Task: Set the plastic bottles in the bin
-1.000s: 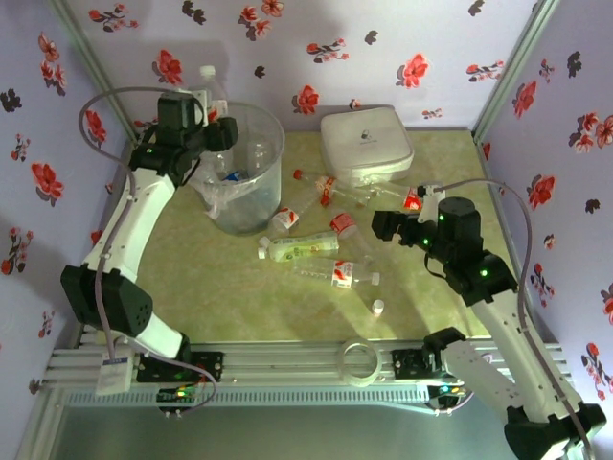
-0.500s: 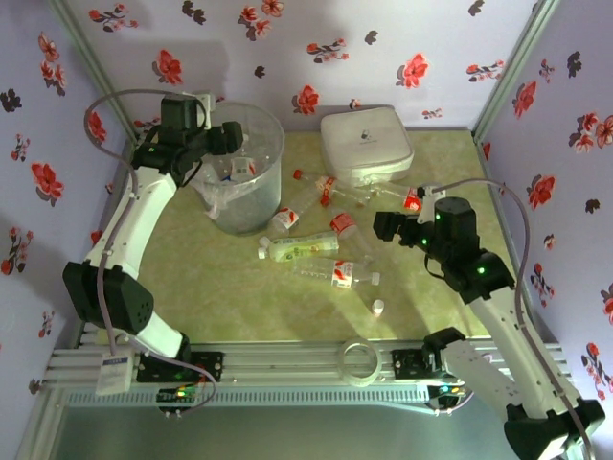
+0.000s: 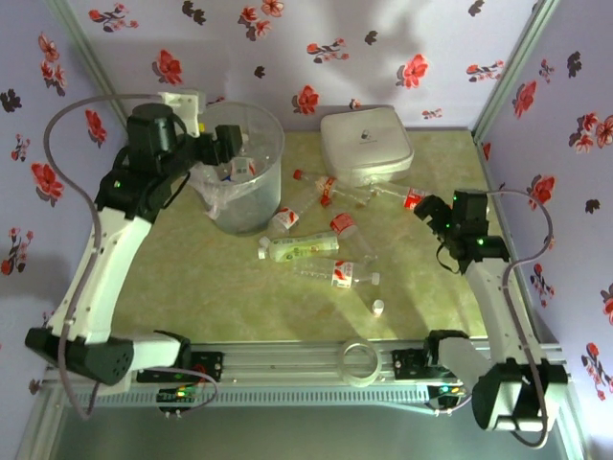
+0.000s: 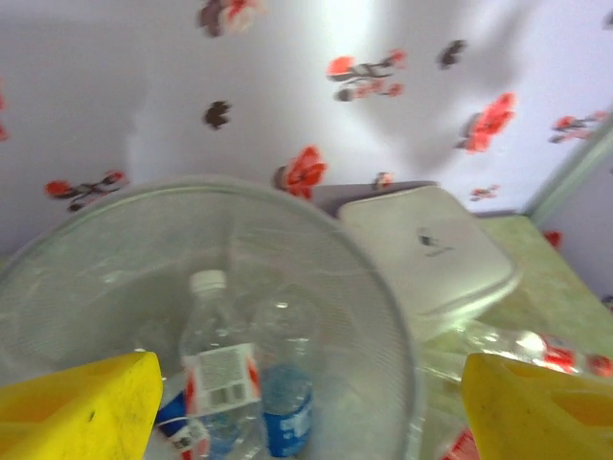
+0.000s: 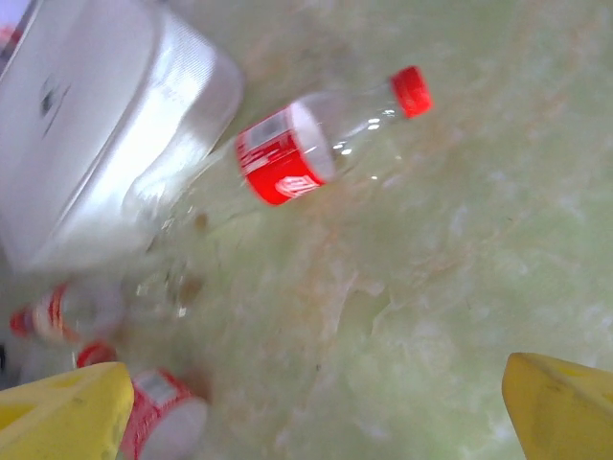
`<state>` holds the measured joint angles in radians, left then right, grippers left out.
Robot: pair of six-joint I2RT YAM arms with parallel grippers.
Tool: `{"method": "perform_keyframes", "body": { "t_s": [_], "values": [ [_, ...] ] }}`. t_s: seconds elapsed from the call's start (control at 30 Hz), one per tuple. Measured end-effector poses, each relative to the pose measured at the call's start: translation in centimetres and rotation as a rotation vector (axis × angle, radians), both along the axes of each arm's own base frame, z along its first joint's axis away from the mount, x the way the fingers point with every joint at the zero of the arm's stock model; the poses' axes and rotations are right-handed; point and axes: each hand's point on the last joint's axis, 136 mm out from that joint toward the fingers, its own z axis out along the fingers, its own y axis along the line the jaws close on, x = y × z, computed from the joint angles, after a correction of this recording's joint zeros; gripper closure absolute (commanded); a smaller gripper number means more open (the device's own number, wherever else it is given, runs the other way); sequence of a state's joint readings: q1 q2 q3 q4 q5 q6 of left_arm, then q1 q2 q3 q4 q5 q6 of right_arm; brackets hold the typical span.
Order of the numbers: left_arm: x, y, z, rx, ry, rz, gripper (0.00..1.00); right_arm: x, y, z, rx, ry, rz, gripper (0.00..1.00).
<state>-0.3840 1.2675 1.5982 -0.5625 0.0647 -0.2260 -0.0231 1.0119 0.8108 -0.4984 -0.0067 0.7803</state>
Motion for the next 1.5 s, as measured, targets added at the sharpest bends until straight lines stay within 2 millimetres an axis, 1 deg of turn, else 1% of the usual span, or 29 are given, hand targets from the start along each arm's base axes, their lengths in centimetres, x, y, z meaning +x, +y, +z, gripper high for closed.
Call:
{"method": "perform_keyframes", "body": {
  "t_s": [0.07, 0.1, 0.2, 0.33, 0.43, 0.5, 0.63, 0.7, 0.8, 0.87, 0.93, 1.0, 1.1, 1.27, 1.33, 1.43, 1.5],
  "values": [
    [-2.0, -1.9, -0.2, 0.018, -0.009, -0.078, 0.17, 0.8, -0.8, -1.8, 0.081, 0.03, -0.108, 0.01],
    [-2.9, -2.9, -0.7, 0.028, -0.001, -0.116, 0.16, 1.4, -1.1, -2.7, 0.125, 0.045, -0.163, 0.01],
    [-4.3, -4.8, -3.1, 0.063, 0.047, -0.191, 0.16, 3.6, -1.4, -5.1, 0.235, 0.064, -0.286, 0.03],
    [-5.2, -5.5, -7.5, 0.11, 0.143, -0.221, 0.15, 6.8, -1.5, -7.8, 0.36, 0.058, -0.408, 0.07],
    [-5.9, -5.3, -9.7, 0.131, 0.186, -0.227, 0.15, 9.0, -1.3, -9.5, 0.434, 0.068, -0.468, 0.09],
    [-6.4, -5.0, -10.1, 0.136, 0.194, -0.226, 0.15, 10.7, -1.1, -10.2, 0.483, 0.067, -0.494, 0.09],
    [-7.0, -4.4, -9.1, 0.125, 0.164, -0.218, 0.14, 13.6, -0.9, -10.8, 0.555, 0.06, -0.525, 0.09],
    [-7.2, -4.2, -8.7, 0.121, 0.152, -0.215, 0.14, 14.6, -0.9, -11.0, 0.572, 0.058, -0.536, 0.08],
    [-7.2, -4.1, -8.6, 0.122, 0.149, -0.211, 0.13, 15.8, -0.9, -11.4, 0.587, 0.058, -0.551, 0.08],
    [-7.2, -4.1, -8.7, 0.124, 0.149, -0.209, 0.14, 16.3, -0.9, -12.1, 0.595, 0.064, -0.559, 0.09],
    [-7.2, -4.0, -8.7, 0.125, 0.149, -0.206, 0.13, 16.5, -0.8, -13.1, 0.608, 0.083, -0.569, 0.12],
    [-7.1, -4.0, -8.7, 0.125, 0.149, -0.205, 0.13, 16.7, -0.6, -12.9, 0.627, 0.077, -0.568, 0.16],
    [-7.1, -4.0, -8.7, 0.126, 0.148, -0.203, 0.13, 16.8, -0.6, -13.3, 0.658, 0.088, -0.581, 0.24],
    [-7.1, -4.0, -8.7, 0.127, 0.148, -0.202, 0.12, 16.4, -0.6, -13.6, 0.672, 0.093, -0.591, 0.33],
    [-7.1, -4.0, -8.7, 0.127, 0.148, -0.202, 0.12, 16.2, -0.6, -13.7, 0.673, 0.089, -0.589, 0.4],
    [-7.1, -4.0, -8.7, 0.129, 0.147, -0.203, 0.12, 15.8, -0.7, -13.5, 0.667, 0.076, -0.583, 0.47],
    [-7.1, -4.0, -8.7, 0.129, 0.147, -0.202, 0.12, 15.2, -0.9, -13.2, 0.659, 0.071, -0.583, 0.5]
  ]
}}
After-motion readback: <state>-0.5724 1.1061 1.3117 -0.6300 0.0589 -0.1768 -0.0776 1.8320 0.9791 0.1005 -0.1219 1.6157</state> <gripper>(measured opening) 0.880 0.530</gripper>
